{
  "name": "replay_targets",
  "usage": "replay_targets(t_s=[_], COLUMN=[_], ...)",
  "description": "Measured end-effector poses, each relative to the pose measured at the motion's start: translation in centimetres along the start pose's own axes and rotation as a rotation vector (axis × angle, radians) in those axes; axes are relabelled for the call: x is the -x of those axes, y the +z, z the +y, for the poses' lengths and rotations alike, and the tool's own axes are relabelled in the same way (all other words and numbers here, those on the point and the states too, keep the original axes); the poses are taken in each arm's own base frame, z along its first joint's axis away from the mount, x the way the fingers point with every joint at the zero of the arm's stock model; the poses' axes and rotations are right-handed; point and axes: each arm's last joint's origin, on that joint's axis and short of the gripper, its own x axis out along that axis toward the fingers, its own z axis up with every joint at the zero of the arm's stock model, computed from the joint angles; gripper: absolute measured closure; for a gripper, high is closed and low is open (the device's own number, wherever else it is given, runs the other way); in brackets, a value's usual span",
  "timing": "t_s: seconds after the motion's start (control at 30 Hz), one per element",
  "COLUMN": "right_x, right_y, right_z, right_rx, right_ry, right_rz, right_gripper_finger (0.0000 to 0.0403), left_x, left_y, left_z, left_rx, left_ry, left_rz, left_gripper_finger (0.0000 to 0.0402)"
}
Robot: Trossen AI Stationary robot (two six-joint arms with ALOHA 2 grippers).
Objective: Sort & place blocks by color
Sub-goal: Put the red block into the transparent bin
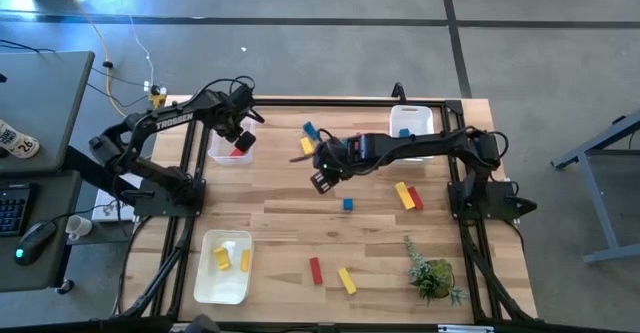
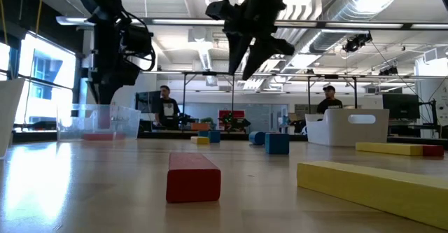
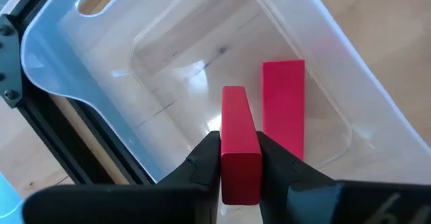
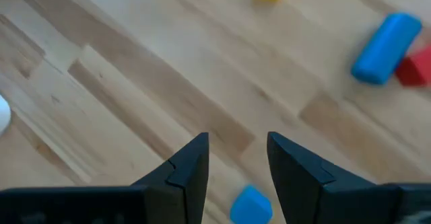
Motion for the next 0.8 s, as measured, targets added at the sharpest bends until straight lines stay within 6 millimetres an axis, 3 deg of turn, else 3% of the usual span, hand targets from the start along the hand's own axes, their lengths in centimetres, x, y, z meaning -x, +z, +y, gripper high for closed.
replay_targets(t_s=[0.27,0.63,0.8], right_x=[0.5,1.1,1.3], right_y=[-2.6,-5.0,-5.8], right_z=[1.1,1.6,1.8], right_rx=[-0.061,-0.158,-0.196], right_ry=[-0.064,-0.155,-0.176], right_rz=[0.042,0.065,0.078], right_gripper_finger=[0.0265,0.0265,0.0265], left_x=[-0.3,-0.3,-0.3], left_y=[0.1,0.1,0.1], left_z=[-0.1,-0.1,-0.2], left_rx=[-0.008,-0.023,-0.048], left_ry=[0.003,0.0,-0.038], left_rz=[0.014,0.01,0.021], left_gripper_finger=[0.0317,0.0254,0.0244])
